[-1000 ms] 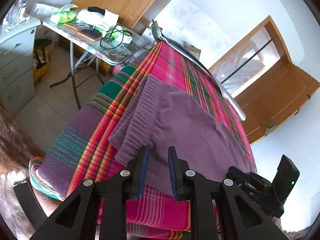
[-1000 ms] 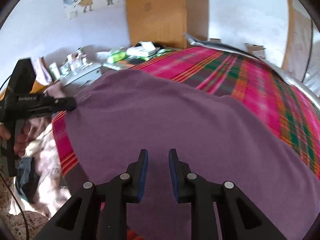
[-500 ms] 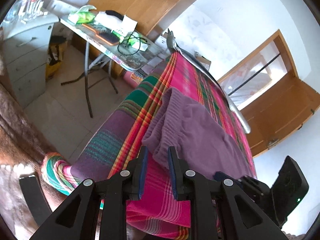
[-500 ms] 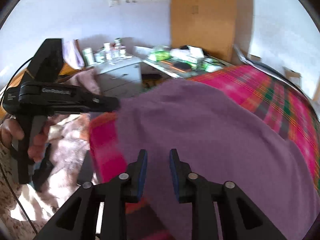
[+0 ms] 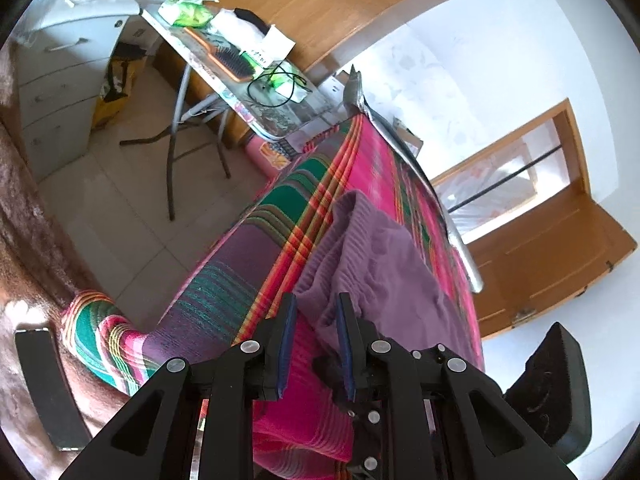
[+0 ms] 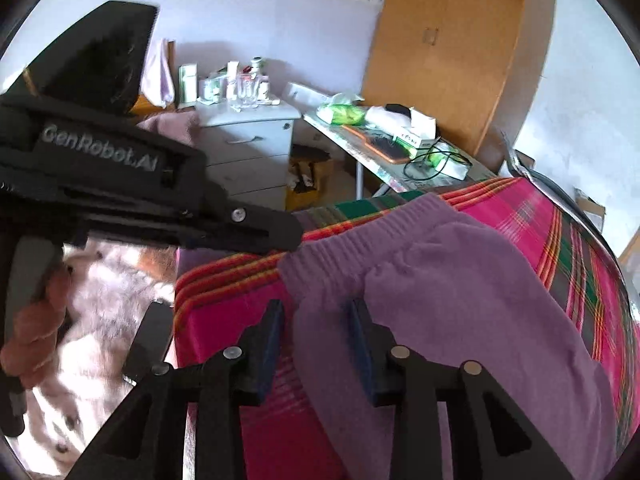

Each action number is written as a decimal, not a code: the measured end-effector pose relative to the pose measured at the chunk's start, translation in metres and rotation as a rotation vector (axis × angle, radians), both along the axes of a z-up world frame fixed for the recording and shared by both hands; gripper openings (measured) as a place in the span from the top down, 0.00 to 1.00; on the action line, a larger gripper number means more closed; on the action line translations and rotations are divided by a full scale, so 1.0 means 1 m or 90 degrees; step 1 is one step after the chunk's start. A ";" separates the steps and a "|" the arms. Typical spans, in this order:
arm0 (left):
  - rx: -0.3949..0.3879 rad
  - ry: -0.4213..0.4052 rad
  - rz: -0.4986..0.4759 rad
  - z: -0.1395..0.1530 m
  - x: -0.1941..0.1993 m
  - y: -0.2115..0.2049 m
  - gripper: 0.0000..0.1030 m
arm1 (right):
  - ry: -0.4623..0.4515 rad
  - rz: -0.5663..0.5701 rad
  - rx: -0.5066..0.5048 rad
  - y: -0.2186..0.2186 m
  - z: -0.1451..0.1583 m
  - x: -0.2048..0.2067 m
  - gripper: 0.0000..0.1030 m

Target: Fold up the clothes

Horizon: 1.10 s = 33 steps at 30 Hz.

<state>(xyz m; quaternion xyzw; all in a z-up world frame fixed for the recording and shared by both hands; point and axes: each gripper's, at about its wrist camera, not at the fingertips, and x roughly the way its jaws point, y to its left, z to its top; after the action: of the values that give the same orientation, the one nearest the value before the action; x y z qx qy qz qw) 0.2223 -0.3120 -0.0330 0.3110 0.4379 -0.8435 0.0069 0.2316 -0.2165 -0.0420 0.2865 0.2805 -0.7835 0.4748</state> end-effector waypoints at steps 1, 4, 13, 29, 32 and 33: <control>0.005 0.001 -0.001 0.000 0.000 -0.001 0.80 | -0.004 -0.003 -0.004 0.000 0.000 -0.002 0.68; 0.013 0.006 -0.002 0.000 -0.002 -0.003 0.80 | -0.025 -0.017 -0.015 0.004 0.001 -0.010 0.79; 0.122 0.042 -0.013 -0.005 -0.016 -0.019 0.57 | -0.099 -0.029 -0.098 0.025 0.017 -0.029 0.90; 0.228 0.013 -0.092 -0.015 -0.079 -0.022 0.57 | -0.134 -0.016 -0.175 0.045 0.033 -0.035 0.91; 0.239 0.027 -0.107 -0.015 -0.085 -0.019 0.55 | -0.136 -0.010 -0.169 0.044 0.031 -0.034 0.91; 0.241 0.024 -0.115 -0.016 -0.086 -0.018 0.55 | -0.136 -0.007 -0.169 0.043 0.030 -0.034 0.91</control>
<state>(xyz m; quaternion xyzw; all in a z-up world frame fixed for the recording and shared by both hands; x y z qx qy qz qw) 0.1359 -0.3296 -0.0489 0.3289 0.5591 -0.7490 -0.1353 0.1979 -0.1731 -0.0115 0.3042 0.1208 -0.7816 0.5310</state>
